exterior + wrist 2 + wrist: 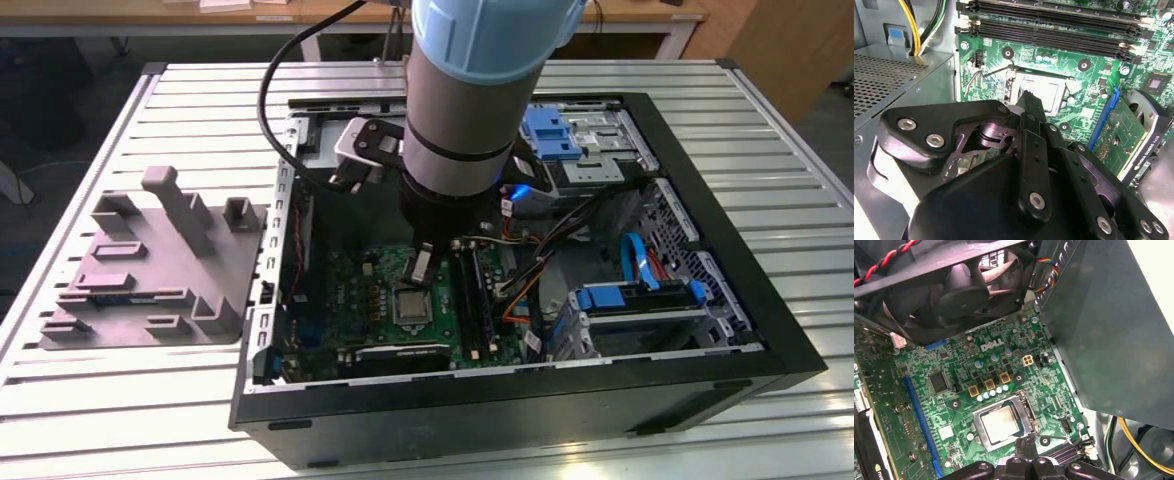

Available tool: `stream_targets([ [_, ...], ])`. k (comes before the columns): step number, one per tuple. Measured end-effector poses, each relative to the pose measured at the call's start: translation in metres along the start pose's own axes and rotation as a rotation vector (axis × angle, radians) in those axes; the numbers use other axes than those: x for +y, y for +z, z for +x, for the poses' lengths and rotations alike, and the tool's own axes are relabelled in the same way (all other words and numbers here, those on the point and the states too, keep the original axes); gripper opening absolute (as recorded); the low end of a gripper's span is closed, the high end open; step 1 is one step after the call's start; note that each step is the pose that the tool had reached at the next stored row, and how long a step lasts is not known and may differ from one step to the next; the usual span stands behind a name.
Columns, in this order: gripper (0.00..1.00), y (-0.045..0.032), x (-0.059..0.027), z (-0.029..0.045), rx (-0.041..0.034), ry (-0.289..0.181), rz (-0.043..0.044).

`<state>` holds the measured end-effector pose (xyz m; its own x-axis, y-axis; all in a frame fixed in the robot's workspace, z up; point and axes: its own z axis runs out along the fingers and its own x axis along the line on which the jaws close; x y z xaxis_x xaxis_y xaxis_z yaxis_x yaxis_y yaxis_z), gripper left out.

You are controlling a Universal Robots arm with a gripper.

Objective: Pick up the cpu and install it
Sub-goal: 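Close the cpu cover, then install the first cpu locking lever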

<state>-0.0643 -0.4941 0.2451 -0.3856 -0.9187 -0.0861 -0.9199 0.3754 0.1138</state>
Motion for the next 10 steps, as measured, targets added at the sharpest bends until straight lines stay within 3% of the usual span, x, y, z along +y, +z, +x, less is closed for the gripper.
stream_targets([
  [10, 0.11, 0.0, 0.0, 0.0001, 0.0002, -0.001, -0.0001],
])
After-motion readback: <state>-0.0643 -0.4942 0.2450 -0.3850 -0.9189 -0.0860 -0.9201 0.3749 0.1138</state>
